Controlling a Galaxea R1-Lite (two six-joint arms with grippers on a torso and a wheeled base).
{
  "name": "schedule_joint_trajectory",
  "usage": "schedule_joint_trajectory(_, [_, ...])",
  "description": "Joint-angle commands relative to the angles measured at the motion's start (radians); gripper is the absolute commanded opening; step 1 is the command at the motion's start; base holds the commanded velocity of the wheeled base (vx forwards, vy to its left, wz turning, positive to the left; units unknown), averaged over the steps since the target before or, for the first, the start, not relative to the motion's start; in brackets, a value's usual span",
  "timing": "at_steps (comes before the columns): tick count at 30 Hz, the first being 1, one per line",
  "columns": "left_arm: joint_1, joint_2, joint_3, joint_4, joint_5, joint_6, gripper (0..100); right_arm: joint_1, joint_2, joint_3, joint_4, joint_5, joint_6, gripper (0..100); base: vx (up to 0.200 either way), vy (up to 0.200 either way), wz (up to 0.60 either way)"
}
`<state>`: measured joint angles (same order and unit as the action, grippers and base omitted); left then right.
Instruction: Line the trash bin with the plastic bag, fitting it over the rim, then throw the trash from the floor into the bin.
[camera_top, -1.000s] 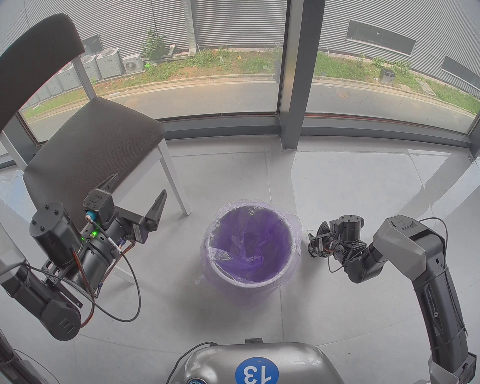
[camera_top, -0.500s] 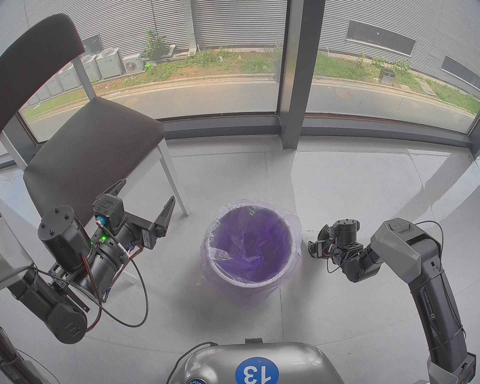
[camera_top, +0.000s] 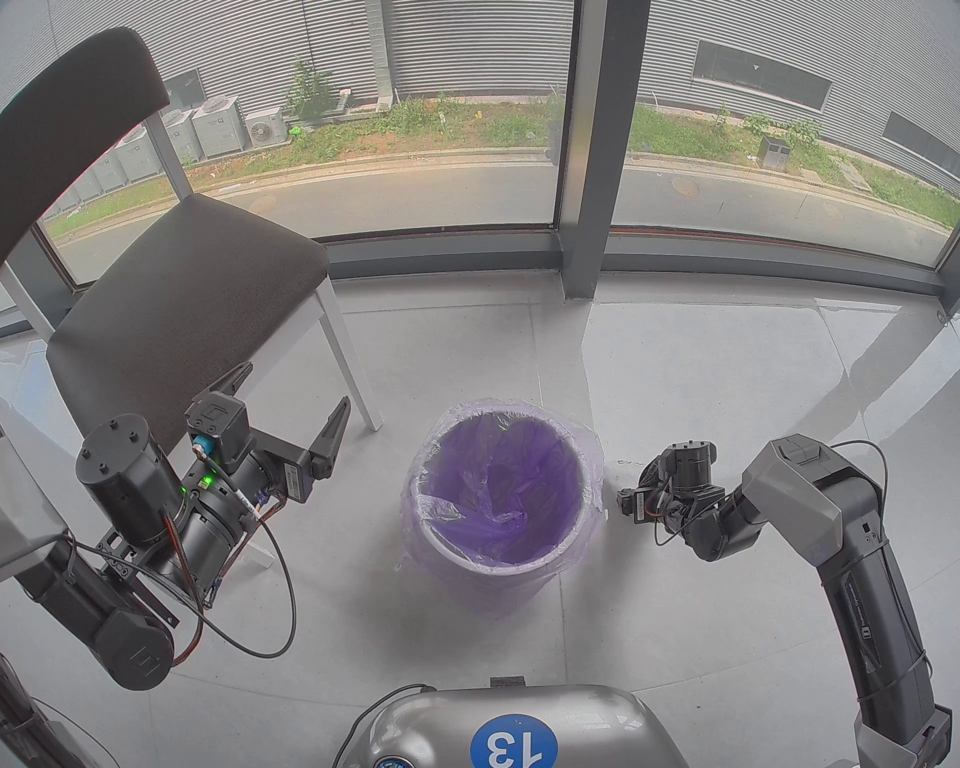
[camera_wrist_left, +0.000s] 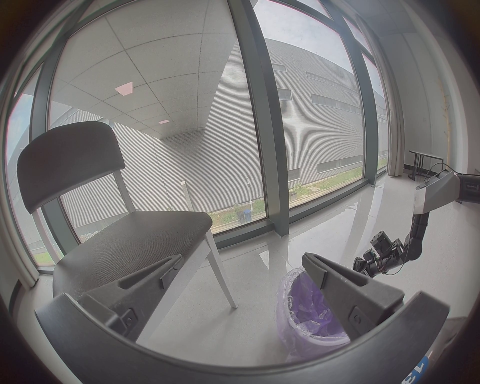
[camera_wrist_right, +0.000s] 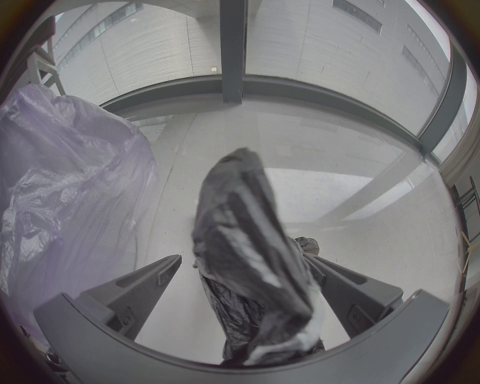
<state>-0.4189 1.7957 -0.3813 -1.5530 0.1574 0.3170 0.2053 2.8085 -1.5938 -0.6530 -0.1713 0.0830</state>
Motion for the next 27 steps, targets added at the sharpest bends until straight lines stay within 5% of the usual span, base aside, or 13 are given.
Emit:
schedule_joint_trajectory(1, [0.0,0.005,-0.001,-0.013,0.001,0.002,100,0.0,-0.006,-0.026,0.046,-0.001,0.024,100,0.0,0.0,0.0])
schedule_joint_trajectory(8, [-0.003,0.004,-0.001,-0.015,0.001,0.001,100,0.0,-0.004,-0.031,0.058,-0.001,0.029,100,0.0,0.0,0.0])
schedule_joint_trajectory(9, [-0.003,0.004,-0.001,-0.015,0.001,0.001,100,0.0,-0.004,-0.031,0.058,-0.001,0.029,0,0.0,0.0,0.0])
schedule_joint_trajectory(27, [-0.037,-0.045,-0.004,-0.016,0.007,-0.003,100,-0.015,-0.067,0.037,0.018,-0.007,0.015,0,0.0,0.0,0.0])
